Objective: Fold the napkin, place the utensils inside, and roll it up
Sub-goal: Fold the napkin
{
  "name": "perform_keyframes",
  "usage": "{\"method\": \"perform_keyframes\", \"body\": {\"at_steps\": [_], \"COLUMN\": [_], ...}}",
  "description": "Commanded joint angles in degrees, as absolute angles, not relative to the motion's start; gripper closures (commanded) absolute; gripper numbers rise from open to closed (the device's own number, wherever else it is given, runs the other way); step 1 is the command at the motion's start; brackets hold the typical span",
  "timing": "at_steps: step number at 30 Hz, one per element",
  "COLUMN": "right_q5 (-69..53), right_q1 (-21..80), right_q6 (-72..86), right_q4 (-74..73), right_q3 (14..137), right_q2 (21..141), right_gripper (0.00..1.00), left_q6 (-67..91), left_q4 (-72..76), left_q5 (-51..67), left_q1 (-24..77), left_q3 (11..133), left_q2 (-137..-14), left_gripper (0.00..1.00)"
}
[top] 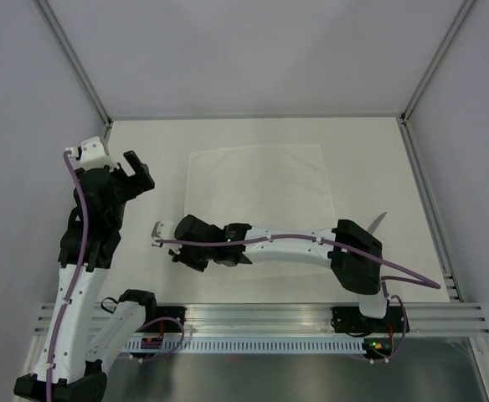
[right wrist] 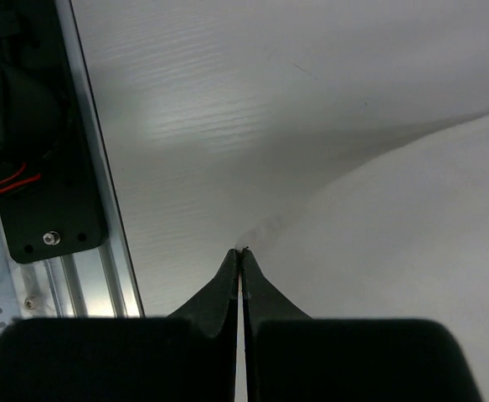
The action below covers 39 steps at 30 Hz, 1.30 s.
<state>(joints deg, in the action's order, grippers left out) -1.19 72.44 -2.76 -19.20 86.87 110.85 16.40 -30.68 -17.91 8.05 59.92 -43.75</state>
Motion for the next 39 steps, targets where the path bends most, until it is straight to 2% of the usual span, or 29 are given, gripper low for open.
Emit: {"method": "perform_keyframes", "body": {"at_steps": [1,18,31,39], "right_q5": [1.0,3.7,4.1,12.1], "right_q1": [73.6,71.0,55.7,45.8], "right_q6": [-1.5,-1.2,-4.5,-11.4], "right_q4": [-21.0,-21.9,-18.3,-13.9], "right_q3": [92.0,104.2,90.4,85.9], "right_q2": [112.6,117.3,107.8,107.0], "right_gripper": [1.00,0.99,1.00,0.99], "left_q6": [15.7,15.6,15.8,15.9], "left_q4": [-28.5,-28.6,-28.6,-28.5], "left_q5": [-18.1,-18.3,-17.7,-17.4], "left_q1": [7.7,7.6,7.7,7.7], "left_q3": [59.9,59.9,60.0,60.0], "left_q2": [-43.4,-43.2,-43.5,-43.9], "left_gripper": [0.00,0.00,0.00,0.00]}}
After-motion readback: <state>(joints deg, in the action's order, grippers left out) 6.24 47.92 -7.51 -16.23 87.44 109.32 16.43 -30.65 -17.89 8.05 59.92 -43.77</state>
